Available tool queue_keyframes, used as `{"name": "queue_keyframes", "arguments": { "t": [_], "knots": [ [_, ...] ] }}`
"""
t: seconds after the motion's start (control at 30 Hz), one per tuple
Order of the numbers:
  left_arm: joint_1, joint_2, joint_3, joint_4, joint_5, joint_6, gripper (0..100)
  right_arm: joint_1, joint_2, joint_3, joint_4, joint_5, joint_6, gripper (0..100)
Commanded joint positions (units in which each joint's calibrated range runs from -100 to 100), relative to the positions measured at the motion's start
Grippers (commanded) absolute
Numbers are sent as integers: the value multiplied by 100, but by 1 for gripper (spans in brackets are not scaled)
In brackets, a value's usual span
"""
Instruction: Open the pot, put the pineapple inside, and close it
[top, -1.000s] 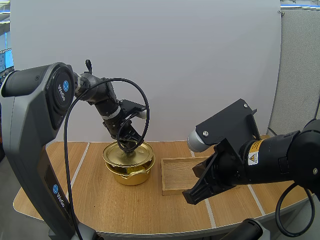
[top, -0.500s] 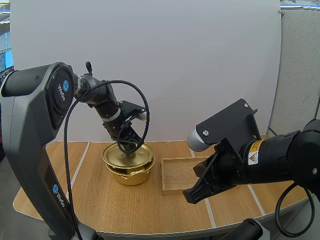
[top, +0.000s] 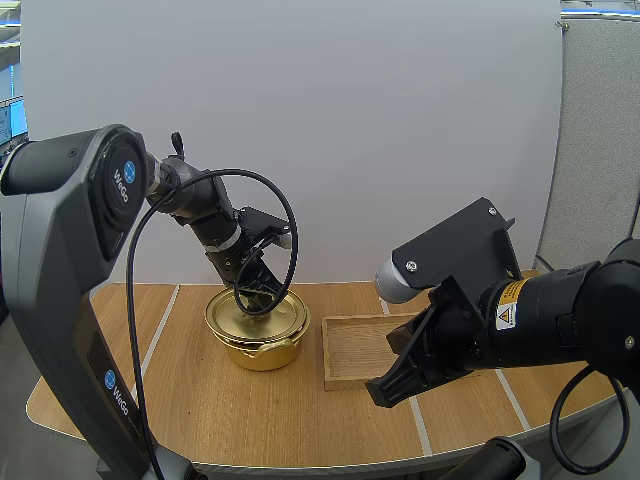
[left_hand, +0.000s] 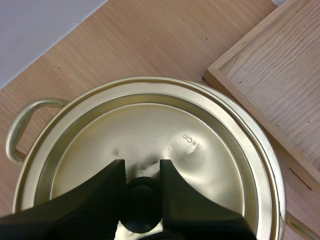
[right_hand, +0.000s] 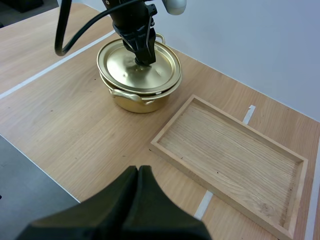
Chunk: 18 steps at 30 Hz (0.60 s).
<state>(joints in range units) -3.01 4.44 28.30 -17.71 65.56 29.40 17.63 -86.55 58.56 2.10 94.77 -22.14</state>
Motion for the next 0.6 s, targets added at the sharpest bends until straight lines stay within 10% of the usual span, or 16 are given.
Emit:
{"name": "queue_keyframes", "arguments": {
  "t": [0.0, 0.57],
  "knots": [
    [-10, 25, 79, -153, -313, 24, 0, -23, -47, 26, -37, -103, -15, 0],
    [-10, 25, 79, -597, 201, 273, 0, -23, -47, 26, -37, -103, -15, 0]
  ]
}}
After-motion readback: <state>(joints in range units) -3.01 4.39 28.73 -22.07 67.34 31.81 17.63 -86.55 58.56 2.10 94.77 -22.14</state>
